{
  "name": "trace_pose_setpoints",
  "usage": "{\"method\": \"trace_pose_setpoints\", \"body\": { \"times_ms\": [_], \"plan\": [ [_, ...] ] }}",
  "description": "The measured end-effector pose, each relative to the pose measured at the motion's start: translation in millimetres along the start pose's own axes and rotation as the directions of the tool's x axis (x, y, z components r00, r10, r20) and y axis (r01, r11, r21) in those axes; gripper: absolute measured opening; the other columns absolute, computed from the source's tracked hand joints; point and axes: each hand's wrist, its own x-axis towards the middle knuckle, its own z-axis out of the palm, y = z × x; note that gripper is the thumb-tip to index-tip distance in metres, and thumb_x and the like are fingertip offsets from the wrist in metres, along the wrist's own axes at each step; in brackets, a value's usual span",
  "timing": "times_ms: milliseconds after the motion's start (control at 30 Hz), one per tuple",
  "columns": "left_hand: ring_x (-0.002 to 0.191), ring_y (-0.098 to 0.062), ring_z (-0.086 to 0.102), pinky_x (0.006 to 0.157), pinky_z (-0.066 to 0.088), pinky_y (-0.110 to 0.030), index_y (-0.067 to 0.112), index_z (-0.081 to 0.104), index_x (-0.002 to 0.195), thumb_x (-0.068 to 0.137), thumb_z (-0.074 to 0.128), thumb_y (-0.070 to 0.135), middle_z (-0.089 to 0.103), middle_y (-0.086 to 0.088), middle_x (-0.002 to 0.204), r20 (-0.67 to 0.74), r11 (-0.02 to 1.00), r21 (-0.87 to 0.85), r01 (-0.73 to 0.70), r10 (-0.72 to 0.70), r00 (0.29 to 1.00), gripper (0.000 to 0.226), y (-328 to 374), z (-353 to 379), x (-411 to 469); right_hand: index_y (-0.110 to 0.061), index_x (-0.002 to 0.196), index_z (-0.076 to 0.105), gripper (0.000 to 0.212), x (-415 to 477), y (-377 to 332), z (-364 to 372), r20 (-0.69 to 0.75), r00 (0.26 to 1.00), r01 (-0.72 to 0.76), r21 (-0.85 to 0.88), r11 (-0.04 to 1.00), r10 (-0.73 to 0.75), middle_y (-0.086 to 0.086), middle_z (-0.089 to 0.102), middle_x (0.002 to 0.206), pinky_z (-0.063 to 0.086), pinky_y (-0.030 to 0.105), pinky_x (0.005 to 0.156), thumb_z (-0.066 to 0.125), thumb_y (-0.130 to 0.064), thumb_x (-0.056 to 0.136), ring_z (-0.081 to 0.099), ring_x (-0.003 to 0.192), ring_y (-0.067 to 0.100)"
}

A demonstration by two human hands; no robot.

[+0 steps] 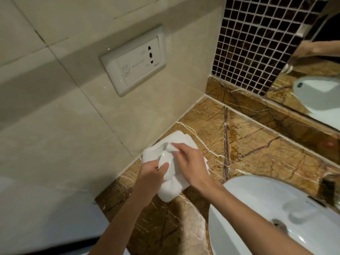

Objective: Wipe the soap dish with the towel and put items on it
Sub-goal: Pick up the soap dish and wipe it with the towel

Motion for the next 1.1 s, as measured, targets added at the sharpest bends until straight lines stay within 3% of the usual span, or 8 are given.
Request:
{"method": "trace_pose_setpoints", "body": {
  "times_ms": [300, 433, 500, 567, 733, 833, 1000, 1100],
  "plan": [
    [0.073, -0.016, 0.071, 0.054, 0.055, -0.024, 0.003, 0.068, 0.088, 0.09, 0.054, -0.001, 0.075, -0.002, 0.075, 0.164, 0.911, -0.397, 0.11, -0.047, 0.985, 0.015, -10, -5, 3, -0.008, 0.124, 0.064, 0.034, -29, 2, 1, 0.175, 0.967, 0.196, -0.053, 0.979, -0.184, 0.005, 0.062, 0.129, 0.029, 0.007, 0.105, 0.055, 0.0, 0.092, 0.049, 0.124, 0.009],
    [0.085, -0.026, 0.072, 0.061, 0.058, -0.029, -0.001, 0.07, 0.093, 0.087, 0.058, 0.007, 0.074, -0.015, 0.091, 0.177, 0.828, -0.541, 0.148, -0.06, 0.982, 0.015, -19, -4, -1, -0.011, 0.126, 0.063, 0.033, -27, 6, 3, 0.097, 0.994, -0.05, 0.005, 0.999, 0.049, 0.005, 0.074, 0.108, 0.04, 0.003, 0.071, 0.051, -0.007, 0.096, 0.063, 0.082, -0.002],
    [0.095, -0.033, 0.069, 0.069, 0.061, -0.035, -0.004, 0.067, 0.102, 0.084, 0.063, 0.013, 0.071, -0.021, 0.102, 0.152, 0.779, -0.605, 0.163, -0.087, 0.984, 0.025, -23, -3, -4, -0.013, 0.125, 0.065, 0.033, -29, 7, 8, 0.081, 0.986, -0.148, 0.059, 0.987, 0.143, 0.004, 0.075, 0.09, 0.044, 0.02, 0.059, 0.05, -0.011, 0.097, 0.057, 0.063, 0.004],
    [0.104, -0.036, 0.065, 0.081, 0.058, -0.04, -0.006, 0.06, 0.113, 0.083, 0.067, 0.017, 0.067, -0.023, 0.112, 0.124, 0.747, -0.644, 0.164, -0.11, 0.986, 0.039, -24, -3, -7, -0.015, 0.12, 0.068, 0.03, -31, 6, 12, 0.056, 0.979, -0.203, 0.104, 0.974, 0.198, 0.003, 0.075, 0.089, 0.048, 0.035, 0.064, 0.05, -0.012, 0.096, 0.062, 0.071, 0.015],
    [0.115, -0.039, 0.058, 0.102, 0.043, -0.053, -0.005, 0.051, 0.125, 0.09, 0.052, 0.014, 0.058, -0.027, 0.125, 0.034, 0.647, -0.754, 0.114, -0.135, 0.99, 0.04, -25, 4, -12, -0.015, 0.112, 0.071, 0.026, -39, 4, 16, -0.01, 0.953, -0.296, 0.195, 0.935, 0.304, -0.003, 0.073, 0.099, 0.043, 0.021, 0.067, 0.05, -0.012, 0.096, 0.061, 0.08, 0.003],
    [0.116, -0.04, 0.056, 0.106, 0.039, -0.055, -0.005, 0.049, 0.127, 0.092, 0.049, 0.019, 0.058, -0.027, 0.126, -0.006, 0.611, -0.786, 0.094, -0.159, 0.987, 0.042, -24, 7, -11, -0.018, 0.126, 0.064, 0.031, -57, 2, 19, -0.014, 0.964, -0.261, 0.168, 0.951, 0.267, -0.006, 0.068, 0.123, 0.05, 0.025, 0.091, 0.05, -0.017, 0.098, 0.06, 0.11, 0.003],
    [0.107, -0.044, 0.06, 0.1, 0.043, -0.058, -0.006, 0.056, 0.117, 0.094, 0.052, 0.024, 0.061, -0.03, 0.117, -0.12, 0.685, -0.72, 0.107, -0.275, 0.954, 0.038, -18, 16, -7, -0.037, 0.127, 0.06, 0.033, -77, 1, 29, -0.025, 0.992, -0.125, 0.01, 0.992, 0.126, -0.03, 0.056, 0.128, 0.039, 0.008, 0.098, 0.051, -0.023, 0.099, 0.049, 0.121, -0.01],
    [0.098, -0.042, 0.065, 0.09, 0.051, -0.052, -0.002, 0.06, 0.111, 0.093, 0.056, 0.025, 0.066, -0.026, 0.109, -0.138, 0.714, -0.681, 0.162, -0.342, 0.93, 0.033, -18, 19, -3, -0.03, 0.131, 0.059, 0.033, -83, 5, 35, 0.031, 0.999, 0.014, -0.108, 0.994, -0.01, -0.016, 0.057, 0.137, 0.038, 0.012, 0.104, 0.052, -0.031, 0.099, 0.05, 0.126, -0.004]
  ]
}}
